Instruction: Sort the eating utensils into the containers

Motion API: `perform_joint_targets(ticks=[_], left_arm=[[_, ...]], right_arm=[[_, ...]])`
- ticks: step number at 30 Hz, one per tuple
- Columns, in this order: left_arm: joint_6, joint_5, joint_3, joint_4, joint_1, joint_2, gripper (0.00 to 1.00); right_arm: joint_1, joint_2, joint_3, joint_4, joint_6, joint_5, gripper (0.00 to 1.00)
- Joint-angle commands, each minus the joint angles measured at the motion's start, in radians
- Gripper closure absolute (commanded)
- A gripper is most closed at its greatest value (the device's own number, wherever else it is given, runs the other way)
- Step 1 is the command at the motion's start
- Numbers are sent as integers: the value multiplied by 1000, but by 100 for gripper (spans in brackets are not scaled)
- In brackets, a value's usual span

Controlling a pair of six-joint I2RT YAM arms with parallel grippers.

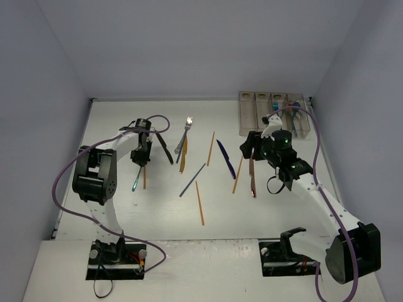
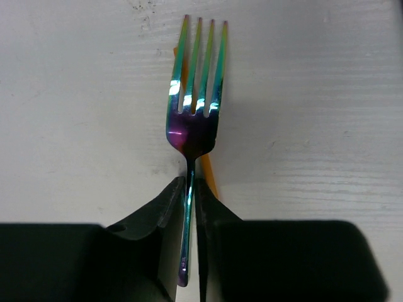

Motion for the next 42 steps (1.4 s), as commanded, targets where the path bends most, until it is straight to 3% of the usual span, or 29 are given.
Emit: perform_joint_targets(ticks=[1, 8, 16, 25, 33, 42], left_arm=[[-18, 89, -7, 19, 26, 59, 95], [-17, 137, 4, 5, 41, 36, 100], [-87, 166, 39, -4, 50, -174, 100], [-312, 305, 52, 97, 40, -415, 100], [-617, 336, -33, 351, -66, -563, 100], [-709, 232, -21, 450, -228, -588, 100]], right_arm=[[3, 1, 7, 66, 2, -6, 45], [4, 3, 19, 65, 9, -32, 45], [25, -12, 69, 67, 1, -135, 43], [207, -12, 147, 119, -21, -174, 35], [417, 49, 203, 232, 2, -55, 33], [528, 188, 257, 267, -24, 39, 33]])
